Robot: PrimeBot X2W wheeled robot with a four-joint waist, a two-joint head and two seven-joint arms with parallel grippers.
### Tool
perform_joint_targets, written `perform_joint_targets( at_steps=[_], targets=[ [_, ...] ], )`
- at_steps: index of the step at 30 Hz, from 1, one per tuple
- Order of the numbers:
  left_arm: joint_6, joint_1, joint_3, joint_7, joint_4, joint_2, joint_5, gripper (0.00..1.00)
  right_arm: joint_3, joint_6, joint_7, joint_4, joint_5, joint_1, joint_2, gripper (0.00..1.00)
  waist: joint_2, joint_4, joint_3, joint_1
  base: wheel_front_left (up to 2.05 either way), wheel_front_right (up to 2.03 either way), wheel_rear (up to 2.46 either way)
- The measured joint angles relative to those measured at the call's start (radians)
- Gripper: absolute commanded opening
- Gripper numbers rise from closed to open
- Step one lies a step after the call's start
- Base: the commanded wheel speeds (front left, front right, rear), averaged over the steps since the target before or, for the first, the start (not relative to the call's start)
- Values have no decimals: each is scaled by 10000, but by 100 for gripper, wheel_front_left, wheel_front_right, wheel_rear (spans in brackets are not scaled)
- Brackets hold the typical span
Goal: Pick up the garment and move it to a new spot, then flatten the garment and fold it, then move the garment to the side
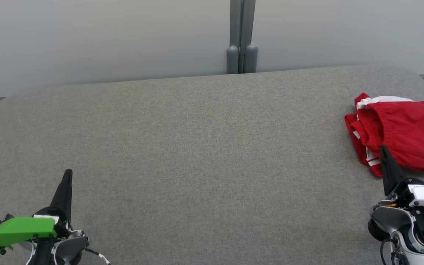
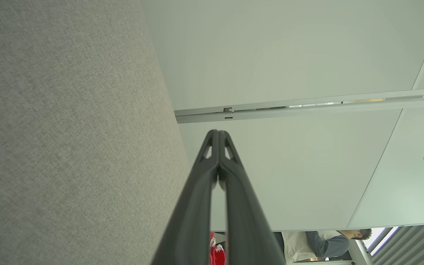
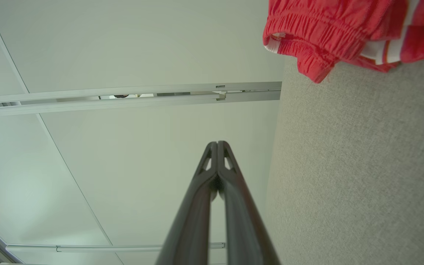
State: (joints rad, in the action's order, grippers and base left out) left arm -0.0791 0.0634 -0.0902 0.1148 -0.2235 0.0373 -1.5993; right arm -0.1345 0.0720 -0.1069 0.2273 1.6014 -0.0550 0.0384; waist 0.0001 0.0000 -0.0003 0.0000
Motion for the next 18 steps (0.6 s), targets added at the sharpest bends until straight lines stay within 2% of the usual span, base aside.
perform_joint_targets(
  at_steps=[18],
  targets=[
    [0, 0, 4, 0, 13, 0, 0, 0, 0, 0, 0, -8, 0, 0, 0, 0, 0, 0, 1, 0, 0, 0, 0]
  ],
)
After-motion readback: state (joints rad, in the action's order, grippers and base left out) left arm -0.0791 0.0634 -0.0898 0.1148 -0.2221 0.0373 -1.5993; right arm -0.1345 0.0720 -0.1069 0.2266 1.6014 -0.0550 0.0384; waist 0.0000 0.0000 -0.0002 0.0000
